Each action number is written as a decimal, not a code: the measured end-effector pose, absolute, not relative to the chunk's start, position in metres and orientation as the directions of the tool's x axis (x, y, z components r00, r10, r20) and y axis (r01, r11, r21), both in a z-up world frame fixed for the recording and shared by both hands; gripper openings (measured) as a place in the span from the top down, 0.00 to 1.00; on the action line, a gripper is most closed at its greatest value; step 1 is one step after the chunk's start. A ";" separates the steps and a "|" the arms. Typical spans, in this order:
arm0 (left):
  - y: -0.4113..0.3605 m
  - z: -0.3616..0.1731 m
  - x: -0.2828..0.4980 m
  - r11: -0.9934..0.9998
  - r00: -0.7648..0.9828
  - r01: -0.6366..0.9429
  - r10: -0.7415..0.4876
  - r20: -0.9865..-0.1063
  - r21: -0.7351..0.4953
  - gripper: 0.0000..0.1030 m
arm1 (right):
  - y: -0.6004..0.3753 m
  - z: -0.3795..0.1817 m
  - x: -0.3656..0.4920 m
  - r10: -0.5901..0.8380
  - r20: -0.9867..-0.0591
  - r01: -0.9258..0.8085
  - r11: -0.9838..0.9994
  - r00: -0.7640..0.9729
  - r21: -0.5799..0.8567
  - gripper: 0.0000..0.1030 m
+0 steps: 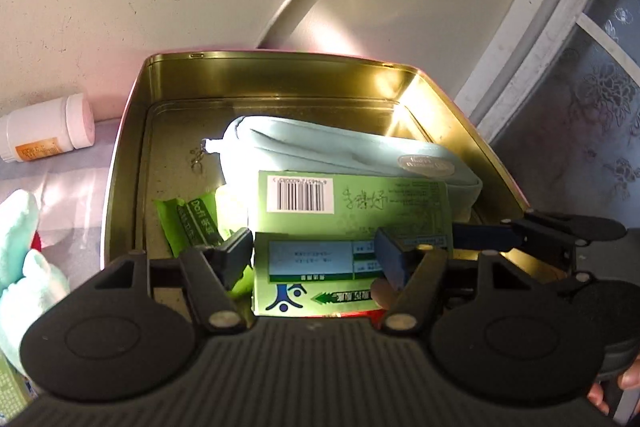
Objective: Organize objects
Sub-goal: 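Carry the green medicine box into the pink tin and release it, then withdraw the grippers and approach the green toothpaste box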
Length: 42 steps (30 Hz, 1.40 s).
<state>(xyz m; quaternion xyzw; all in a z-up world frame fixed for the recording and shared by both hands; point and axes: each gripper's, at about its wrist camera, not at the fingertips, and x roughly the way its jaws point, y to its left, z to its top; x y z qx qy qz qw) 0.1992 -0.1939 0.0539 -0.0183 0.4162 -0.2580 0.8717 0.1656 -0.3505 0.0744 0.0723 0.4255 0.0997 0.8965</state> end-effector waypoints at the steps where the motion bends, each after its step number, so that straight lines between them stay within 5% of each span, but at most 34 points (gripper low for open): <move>1: -0.194 0.052 0.201 0.871 0.525 0.421 -0.461 -0.715 -0.253 0.33 | -0.349 0.073 0.168 0.219 -0.745 -0.106 0.975 0.630 0.197 0.27; 11: -0.139 0.093 0.159 0.851 0.634 0.435 -0.521 -0.572 -0.294 0.30 | -0.322 0.104 0.117 0.147 -0.650 -0.122 0.989 0.746 0.085 0.21; 19: -0.080 0.103 0.089 0.912 0.790 0.390 -0.402 -0.463 -0.126 0.29 | -0.259 0.114 0.068 0.152 -0.574 -0.177 0.984 0.805 0.011 0.15; 42: 0.038 0.043 0.069 0.984 0.794 0.092 -0.164 -0.586 -0.151 0.29 | -0.176 0.123 0.036 0.068 -0.501 -0.196 0.958 0.863 -0.208 0.11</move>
